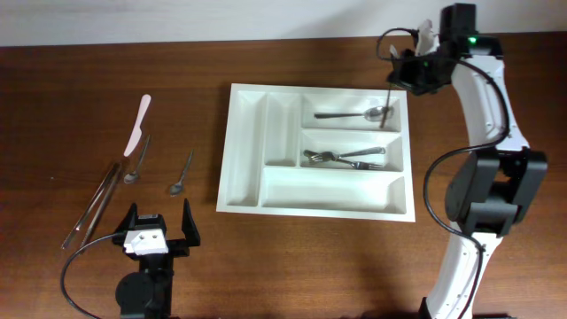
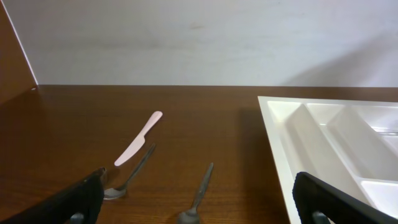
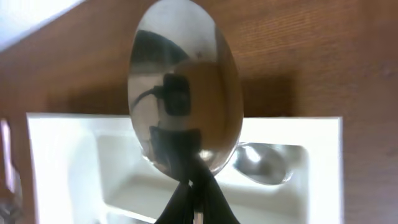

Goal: Pack container
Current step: 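Carry the spoon into the upper right compartment and release, then raise the right gripper away to the upper right corner, then move the left gripper over the metal tongs on the left, then lower the left gripper and grasp the tongs at the bend, then carry the tongs into the tray's bottom compartment and release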

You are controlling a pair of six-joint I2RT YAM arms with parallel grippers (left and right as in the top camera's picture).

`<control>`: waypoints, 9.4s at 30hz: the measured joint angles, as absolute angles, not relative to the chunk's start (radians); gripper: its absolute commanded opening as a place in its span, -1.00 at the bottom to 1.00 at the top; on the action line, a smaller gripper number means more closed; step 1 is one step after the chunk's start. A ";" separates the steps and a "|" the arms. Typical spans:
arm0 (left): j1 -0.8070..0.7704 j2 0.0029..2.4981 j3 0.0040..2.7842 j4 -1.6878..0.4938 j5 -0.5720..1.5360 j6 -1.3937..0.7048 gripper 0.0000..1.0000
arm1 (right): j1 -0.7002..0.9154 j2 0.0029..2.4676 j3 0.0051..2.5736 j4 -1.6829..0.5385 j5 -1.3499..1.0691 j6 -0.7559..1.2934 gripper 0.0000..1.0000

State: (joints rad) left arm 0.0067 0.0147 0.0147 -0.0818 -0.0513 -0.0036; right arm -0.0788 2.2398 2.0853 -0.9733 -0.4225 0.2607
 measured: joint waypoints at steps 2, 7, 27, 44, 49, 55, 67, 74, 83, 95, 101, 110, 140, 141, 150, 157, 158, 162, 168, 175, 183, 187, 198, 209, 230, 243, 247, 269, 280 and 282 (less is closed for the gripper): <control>0.007 0.015 0.015 -0.082 -0.051 -0.004 0.99 | -0.054 2.240 2.085 -0.971 -0.381 0.377 -0.92; 0.007 0.015 0.015 -0.082 -0.051 -0.004 0.98 | 0.017 2.240 2.085 -0.987 -0.241 0.689 -0.92; 0.007 0.015 0.015 -0.082 -0.051 -0.004 0.99 | 0.163 2.240 2.085 -1.174 0.087 1.511 -0.92; 0.007 0.015 0.015 -0.082 -0.051 -0.004 0.99 | 0.163 2.280 2.068 -1.165 0.104 1.621 -0.92; 0.007 0.015 0.015 -0.082 -0.051 -0.004 0.99 | 0.163 2.286 2.062 -1.136 0.104 1.623 0.00; 0.007 0.015 0.015 -0.082 -0.051 -0.004 0.98 | 0.163 2.286 2.062 -1.041 0.104 1.503 0.27; 0.007 0.015 0.015 -0.082 -0.051 -0.004 0.98 | 0.126 2.282 2.175 -1.069 0.067 0.918 0.81; 0.007 0.015 0.015 -0.082 -0.051 -0.004 0.98 | -0.041 2.218 2.289 -1.275 0.109 0.509 0.89; 0.007 0.015 0.015 -0.082 -0.051 -0.004 0.98 | -0.262 2.193 2.297 -1.411 0.131 0.305 0.99; 0.007 0.015 0.015 -0.082 -0.051 -0.004 0.99 | -0.313 2.193 2.296 -1.440 0.134 0.246 0.98; 0.007 0.015 0.015 -0.082 -0.051 -0.004 0.99 | -0.313 2.193 2.296 -1.440 0.134 0.235 0.98; 0.007 0.015 0.014 -0.009 -0.014 -0.004 0.99 | -0.313 2.193 2.296 -1.440 0.134 0.235 0.98; 0.006 1.119 1.104 -0.868 0.553 0.000 0.98 | -0.313 2.193 2.293 -1.440 0.135 0.232 0.98; 0.006 1.135 1.104 -0.868 0.589 0.001 0.99 | -0.313 2.193 2.293 -1.440 0.134 0.232 0.98; 0.006 1.244 1.104 -0.847 0.778 0.000 0.99 | -0.313 2.193 2.293 -1.440 0.135 0.232 0.97; 0.039 1.251 1.104 -0.864 0.517 -0.105 0.98 | -0.313 2.193 2.293 -1.440 0.134 0.232 0.98; 0.069 1.251 1.104 -0.874 0.448 -0.138 0.99 | -0.313 2.193 2.293 -1.440 0.134 0.232 0.98; 0.197 1.251 1.104 -0.888 0.252 -0.196 0.99 | -0.313 2.193 2.293 -1.440 0.134 0.232 0.98; 0.402 1.252 1.104 -0.840 -0.038 -0.206 0.99 | -0.313 2.193 2.293 -1.440 0.135 0.232 0.97; 0.458 1.353 1.110 -0.727 -0.167 -0.025 0.98 | -0.313 2.193 2.293 -1.440 0.134 0.232 0.98; 0.458 1.609 1.111 -0.746 -0.219 0.073 0.99 | -0.313 2.193 2.293 -1.440 0.135 0.232 0.99; 0.458 1.639 1.111 -0.738 -0.223 0.104 0.99 | -0.313 2.193 2.293 -1.440 0.135 0.232 0.97; 0.458 1.682 1.111 -0.601 -0.220 0.168 0.99 | -0.313 2.193 2.293 -1.440 0.134 0.232 0.98; 0.458 1.719 1.111 -0.553 -0.080 0.289 0.99 | -0.313 2.193 2.293 -1.440 0.135 0.233 0.98; 0.458 1.866 1.111 -0.517 -0.056 0.300 0.90 | -0.313 2.193 2.293 -1.440 0.134 0.232 0.98; 0.458 1.898 1.125 -0.496 -0.040 0.303 -0.68 | -0.313 2.193 2.293 -1.440 0.134 0.232 0.98; 0.458 1.900 1.125 -0.496 -0.044 0.288 -0.96 | -0.313 2.193 2.293 -1.440 0.135 0.233 0.98; 0.458 1.873 1.412 -0.735 -0.014 0.243 -0.96 | -0.313 2.193 2.293 -1.440 0.134 0.232 0.98; 0.322 1.759 1.496 -0.753 0.383 0.367 -0.96 | -0.313 2.193 2.293 -1.440 0.135 0.232 0.98; 0.237 1.751 1.499 -0.753 0.421 0.407 -0.96 | -0.313 2.193 2.293 -1.440 0.135 0.232 0.98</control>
